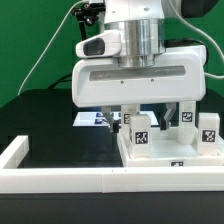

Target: Assemble square table

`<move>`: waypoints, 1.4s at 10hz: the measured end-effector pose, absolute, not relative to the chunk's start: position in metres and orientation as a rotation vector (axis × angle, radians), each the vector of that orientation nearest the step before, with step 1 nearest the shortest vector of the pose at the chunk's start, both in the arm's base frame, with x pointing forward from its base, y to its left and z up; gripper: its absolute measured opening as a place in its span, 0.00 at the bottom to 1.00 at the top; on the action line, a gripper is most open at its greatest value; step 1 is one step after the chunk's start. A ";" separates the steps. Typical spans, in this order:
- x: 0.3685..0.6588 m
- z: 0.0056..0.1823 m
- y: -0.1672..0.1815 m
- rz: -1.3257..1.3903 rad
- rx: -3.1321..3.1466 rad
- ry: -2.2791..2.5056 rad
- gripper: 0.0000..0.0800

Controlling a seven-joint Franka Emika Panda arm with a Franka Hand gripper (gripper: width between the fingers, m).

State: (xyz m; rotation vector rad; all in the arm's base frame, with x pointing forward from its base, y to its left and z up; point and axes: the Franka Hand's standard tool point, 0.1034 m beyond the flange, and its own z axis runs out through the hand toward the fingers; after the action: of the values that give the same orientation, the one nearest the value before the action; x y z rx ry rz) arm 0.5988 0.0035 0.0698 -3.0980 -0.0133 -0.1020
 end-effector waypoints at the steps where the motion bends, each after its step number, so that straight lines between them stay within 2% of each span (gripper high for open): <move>1: 0.599 0.070 0.003 -0.102 -3.098 -0.010 0.80; 3: 0.599 0.070 0.003 -0.102 -3.098 -0.008 0.36; 7: 0.599 0.069 0.003 -0.098 -3.088 0.169 0.36; 14: 0.598 0.067 0.006 -0.030 -2.689 1.457 0.36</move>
Offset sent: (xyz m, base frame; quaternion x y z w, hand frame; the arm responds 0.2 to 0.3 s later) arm 0.0000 0.0000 0.0000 0.0000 0.0000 0.0000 1.0000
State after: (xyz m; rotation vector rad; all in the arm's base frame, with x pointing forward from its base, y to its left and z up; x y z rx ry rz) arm 0.5978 0.0060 0.0672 -2.6894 1.4570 -0.0300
